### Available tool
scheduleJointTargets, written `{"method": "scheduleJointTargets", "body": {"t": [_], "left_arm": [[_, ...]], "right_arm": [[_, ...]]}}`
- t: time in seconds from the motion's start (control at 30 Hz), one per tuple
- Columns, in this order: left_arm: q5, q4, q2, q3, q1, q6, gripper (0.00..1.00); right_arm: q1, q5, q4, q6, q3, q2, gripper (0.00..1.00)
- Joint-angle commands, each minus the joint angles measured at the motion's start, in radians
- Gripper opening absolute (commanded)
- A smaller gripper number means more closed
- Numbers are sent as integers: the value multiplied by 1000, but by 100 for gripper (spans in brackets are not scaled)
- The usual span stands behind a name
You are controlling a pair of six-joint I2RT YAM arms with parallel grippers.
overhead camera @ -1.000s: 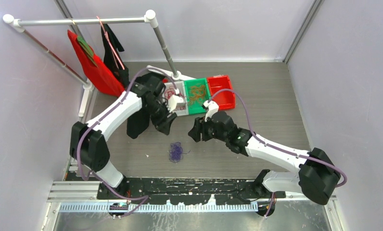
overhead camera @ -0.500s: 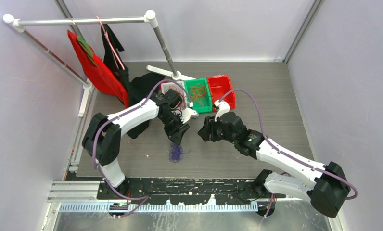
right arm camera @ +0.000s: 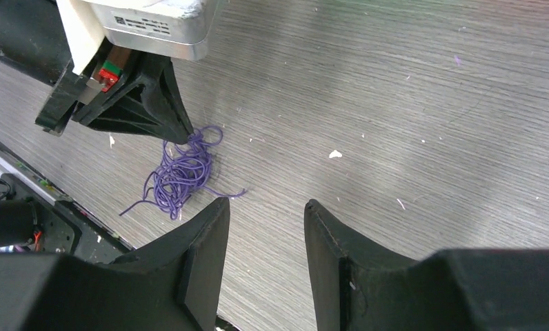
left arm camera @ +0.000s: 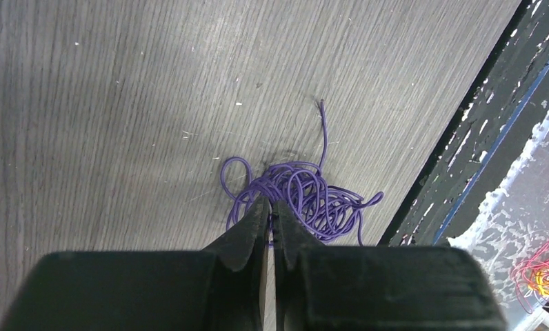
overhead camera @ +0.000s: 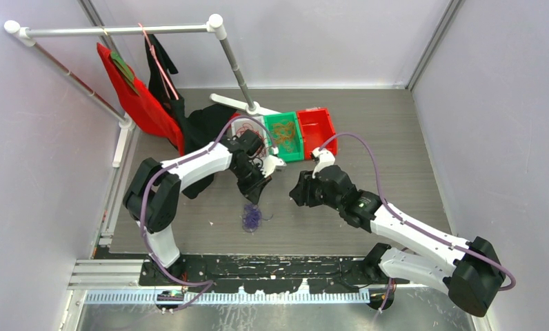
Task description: Untangle the cables
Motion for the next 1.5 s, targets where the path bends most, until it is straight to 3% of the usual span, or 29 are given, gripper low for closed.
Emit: {"method": "scheduleJointTargets", "body": {"t": [0.0, 0.17, 0.27, 0.37, 0.5, 0.6, 0.83, 0.93, 1.47], "left_arm": [[-17, 24, -75, 10, -3, 14, 9], [56, -61, -94, 27, -3, 18, 41], [88, -69, -98, 13, -8, 25, 50], [53, -71, -86, -1, -18, 56, 52], [-81, 9, -61, -34, -22, 59, 47], [-170, 79, -49, -47, -22, 60, 37], [-204, 134, -78, -46, -22, 38, 8], [-219, 147, -111, -39, -22, 8, 0], [-132, -68, -317, 171, -13, -340, 0]], "right_arm": [[-5, 24, 75, 16, 7, -13, 49], [-5, 15, 78, 12, 12, -7, 51], [-5, 12, 77, 12, 11, -9, 51], [-4, 10, 75, 9, 11, -11, 51], [-5, 13, 75, 10, 10, -18, 51], [-5, 15, 79, 17, 6, -24, 51], [-5, 39, 126, 43, -19, -42, 50], [-5, 49, 172, 52, -32, -40, 50], [73, 36, 651, -60, -96, 21, 65]]}}
